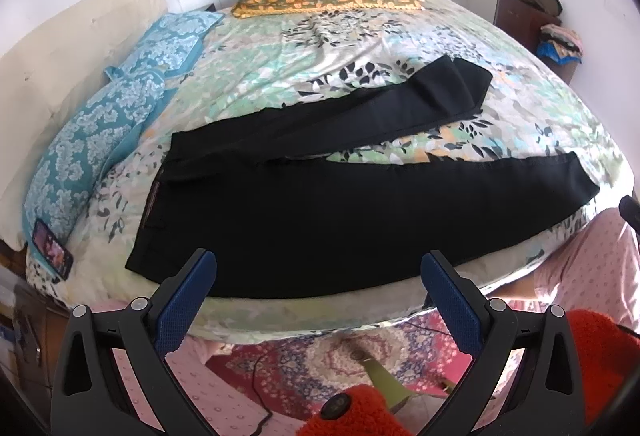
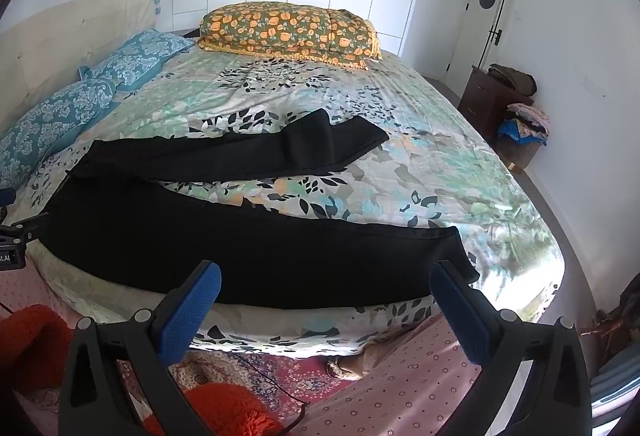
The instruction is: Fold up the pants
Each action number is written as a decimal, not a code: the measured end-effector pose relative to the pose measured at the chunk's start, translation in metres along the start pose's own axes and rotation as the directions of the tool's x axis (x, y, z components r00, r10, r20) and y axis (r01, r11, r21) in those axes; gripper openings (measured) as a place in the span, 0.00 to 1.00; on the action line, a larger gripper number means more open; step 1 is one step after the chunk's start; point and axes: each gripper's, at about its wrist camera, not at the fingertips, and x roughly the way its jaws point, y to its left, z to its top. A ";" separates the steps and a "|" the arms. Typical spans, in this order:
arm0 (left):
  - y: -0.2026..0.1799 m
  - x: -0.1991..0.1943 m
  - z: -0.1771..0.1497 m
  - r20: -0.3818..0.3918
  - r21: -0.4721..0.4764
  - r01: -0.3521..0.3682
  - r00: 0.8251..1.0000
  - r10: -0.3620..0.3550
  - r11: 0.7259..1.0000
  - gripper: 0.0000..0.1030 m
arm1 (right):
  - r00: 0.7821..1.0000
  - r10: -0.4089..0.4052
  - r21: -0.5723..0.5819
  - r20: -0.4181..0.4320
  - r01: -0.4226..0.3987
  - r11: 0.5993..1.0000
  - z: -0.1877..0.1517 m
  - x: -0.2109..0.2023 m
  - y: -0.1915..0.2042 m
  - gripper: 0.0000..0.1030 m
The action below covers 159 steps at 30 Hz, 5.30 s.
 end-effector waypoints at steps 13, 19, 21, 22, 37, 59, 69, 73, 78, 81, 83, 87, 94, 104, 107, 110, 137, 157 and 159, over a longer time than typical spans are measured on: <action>-0.004 0.013 0.000 -0.035 -0.001 0.027 0.999 -0.027 1.000 0.99 | 0.999 -0.009 -0.006 -0.052 0.009 1.000 0.002 0.014 0.005 1.00; -0.003 0.020 -0.001 -0.061 -0.011 0.029 0.998 -0.029 1.000 0.99 | 0.997 -0.002 -0.015 -0.075 0.001 1.000 0.004 0.021 0.009 1.00; -0.002 0.022 -0.002 -0.069 -0.017 0.031 0.997 -0.032 0.999 0.99 | 0.997 0.000 -0.019 -0.079 -0.002 1.000 0.004 0.022 0.011 1.00; -0.002 0.022 -0.002 -0.072 -0.019 0.032 0.997 -0.033 0.999 0.99 | 0.997 0.001 -0.021 -0.081 -0.002 1.000 0.004 0.022 0.012 1.00; -0.003 0.027 -0.004 -0.097 -0.023 0.034 0.995 -0.037 0.999 0.99 | 0.990 -0.089 -0.059 -0.111 0.083 0.995 0.011 0.028 0.016 1.00; -0.005 0.032 -0.004 -0.122 -0.021 0.023 0.992 -0.026 1.000 0.99 | 0.973 -0.177 -0.066 -0.151 0.168 0.984 0.007 0.038 0.006 1.00; -0.005 0.033 -0.004 -0.127 -0.024 0.023 0.992 -0.026 0.999 0.99 | 0.972 -0.178 -0.066 -0.153 0.170 0.983 0.007 0.039 0.005 1.00; -0.004 0.034 -0.005 -0.129 -0.029 0.023 0.991 -0.026 0.999 0.99 | 0.972 -0.178 -0.065 -0.154 0.170 0.983 0.007 0.039 0.005 1.00; -0.004 0.033 -0.005 -0.129 -0.029 0.023 0.991 -0.026 0.999 0.99 | 0.972 -0.172 -0.057 -0.160 0.165 0.985 0.005 0.040 0.006 1.00; -0.004 0.033 -0.005 -0.129 -0.029 0.023 0.991 -0.026 0.999 0.99 | 0.972 -0.172 -0.057 -0.160 0.165 0.985 0.005 0.040 0.006 1.00; -0.004 0.033 -0.005 -0.129 -0.029 0.023 0.991 -0.026 0.999 0.99 | 0.972 -0.172 -0.057 -0.160 0.165 0.985 0.005 0.040 0.006 1.00; -0.004 0.033 -0.005 -0.130 -0.028 0.023 0.991 -0.026 0.999 0.99 | 0.972 -0.171 -0.054 -0.161 0.165 0.985 0.005 0.040 0.007 1.00; -0.004 0.033 -0.005 -0.129 -0.028 0.023 0.991 -0.026 0.999 0.99 | 0.972 -0.171 -0.053 -0.161 0.164 0.985 0.004 0.040 0.007 1.00; -0.002 0.035 -0.009 -0.136 -0.029 0.026 0.990 -0.030 0.999 0.99 | 0.973 -0.157 -0.050 -0.170 0.150 0.987 0.000 0.044 0.008 1.00; 0.000 0.040 -0.005 -0.137 -0.042 0.056 0.989 -0.061 0.998 0.99 | 0.980 -0.089 -0.043 -0.175 0.083 0.996 0.001 0.049 0.009 1.00; 0.007 0.042 0.010 -0.096 -0.094 0.093 0.990 -0.102 0.991 0.99 | 0.991 0.037 -0.064 -0.132 -0.046 0.997 0.009 0.050 0.019 1.00; 0.019 0.143 0.069 -0.194 -0.248 -0.016 0.980 -0.034 0.969 0.99 | 0.872 0.270 0.007 -0.409 -0.293 0.956 0.298 0.548 -0.135 0.88; -0.014 0.173 0.065 -0.287 -0.191 -0.013 0.957 -0.043 0.982 0.99 | 0.919 0.224 0.202 -0.324 -0.165 0.965 0.248 0.503 -0.239 0.11; -0.020 0.172 0.061 -0.300 -0.190 0.006 0.952 -0.064 0.982 0.99 | 0.899 0.209 0.260 -0.384 -0.112 0.959 0.221 0.508 -0.254 0.10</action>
